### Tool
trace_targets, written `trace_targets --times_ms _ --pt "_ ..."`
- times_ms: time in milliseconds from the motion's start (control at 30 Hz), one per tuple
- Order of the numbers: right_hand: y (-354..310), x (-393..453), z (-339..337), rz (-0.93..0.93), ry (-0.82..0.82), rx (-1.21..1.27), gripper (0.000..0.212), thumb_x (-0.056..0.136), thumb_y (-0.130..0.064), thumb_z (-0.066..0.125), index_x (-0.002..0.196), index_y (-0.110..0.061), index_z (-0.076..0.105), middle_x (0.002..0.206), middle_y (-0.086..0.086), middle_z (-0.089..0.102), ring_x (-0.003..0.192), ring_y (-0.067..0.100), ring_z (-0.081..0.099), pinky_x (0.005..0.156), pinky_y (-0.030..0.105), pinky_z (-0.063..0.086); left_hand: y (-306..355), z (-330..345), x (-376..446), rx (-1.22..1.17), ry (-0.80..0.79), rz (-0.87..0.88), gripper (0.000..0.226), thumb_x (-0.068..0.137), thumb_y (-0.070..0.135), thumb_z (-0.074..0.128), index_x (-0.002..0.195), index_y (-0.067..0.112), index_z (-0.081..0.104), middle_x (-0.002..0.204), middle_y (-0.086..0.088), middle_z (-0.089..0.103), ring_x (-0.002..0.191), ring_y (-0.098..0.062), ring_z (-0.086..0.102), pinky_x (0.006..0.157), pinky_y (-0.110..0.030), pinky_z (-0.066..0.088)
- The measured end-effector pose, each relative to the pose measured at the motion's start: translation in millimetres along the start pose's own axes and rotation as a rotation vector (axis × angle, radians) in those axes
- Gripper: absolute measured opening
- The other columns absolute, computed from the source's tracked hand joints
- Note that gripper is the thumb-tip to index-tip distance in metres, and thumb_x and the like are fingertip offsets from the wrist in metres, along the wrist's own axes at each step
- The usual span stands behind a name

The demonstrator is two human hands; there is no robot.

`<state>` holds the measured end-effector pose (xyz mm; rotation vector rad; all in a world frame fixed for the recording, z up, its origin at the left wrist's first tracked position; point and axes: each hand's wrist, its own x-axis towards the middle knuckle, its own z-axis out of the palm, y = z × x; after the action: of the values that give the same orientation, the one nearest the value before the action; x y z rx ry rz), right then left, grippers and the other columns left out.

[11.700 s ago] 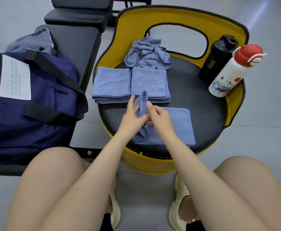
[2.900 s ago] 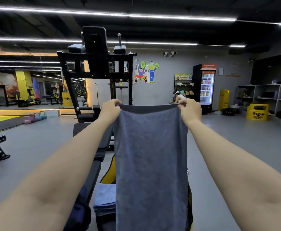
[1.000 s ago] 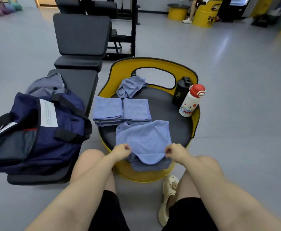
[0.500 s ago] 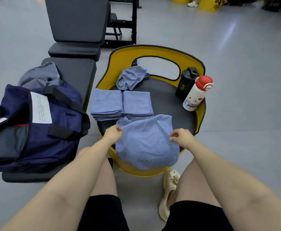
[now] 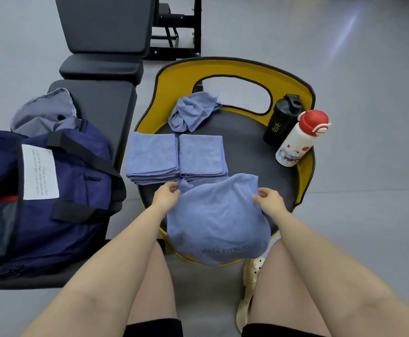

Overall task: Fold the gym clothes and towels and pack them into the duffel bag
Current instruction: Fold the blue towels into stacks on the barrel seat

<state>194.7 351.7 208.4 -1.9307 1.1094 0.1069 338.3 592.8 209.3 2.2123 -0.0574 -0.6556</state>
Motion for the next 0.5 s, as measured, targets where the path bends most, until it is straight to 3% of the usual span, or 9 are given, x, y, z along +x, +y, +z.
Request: trace_targets --times_ms 167,333,500 --pt "-4 14 9 0.095 0.020 0.303 0.050 0.092 -0.011 0.060 0.139 -0.003 0.044 0.139 0.010 0.052 0.127 0.027 0.049 0.106 0.036 0.038 -3 8 6 -0.047 0.030 -0.004 0.034 0.090 0.026 0.063 0.119 0.009 0.061 0.105 -0.004 0.062 0.107 -0.020 0.057 0.084 -0.023 0.040" --pt "-6 24 13 0.145 0.054 0.339 0.040 0.089 -0.015 0.066 0.127 -0.006 0.058 0.129 0.009 0.059 0.119 0.027 0.053 0.103 0.036 0.042 -3 14 9 -0.133 0.057 -0.004 0.029 0.088 0.022 0.066 0.112 0.007 0.066 0.088 -0.004 0.061 0.087 -0.017 0.054 0.081 -0.026 0.042" --pt "-8 25 17 0.134 0.093 0.296 0.029 0.088 -0.017 0.068 0.115 -0.007 0.066 0.123 0.009 0.063 0.114 0.026 0.056 0.095 0.031 0.043 1 12 -6 -0.290 0.075 -0.030 0.020 0.089 0.013 0.065 0.106 0.003 0.065 0.097 -0.005 0.062 0.091 -0.015 0.054 0.082 -0.025 0.042"
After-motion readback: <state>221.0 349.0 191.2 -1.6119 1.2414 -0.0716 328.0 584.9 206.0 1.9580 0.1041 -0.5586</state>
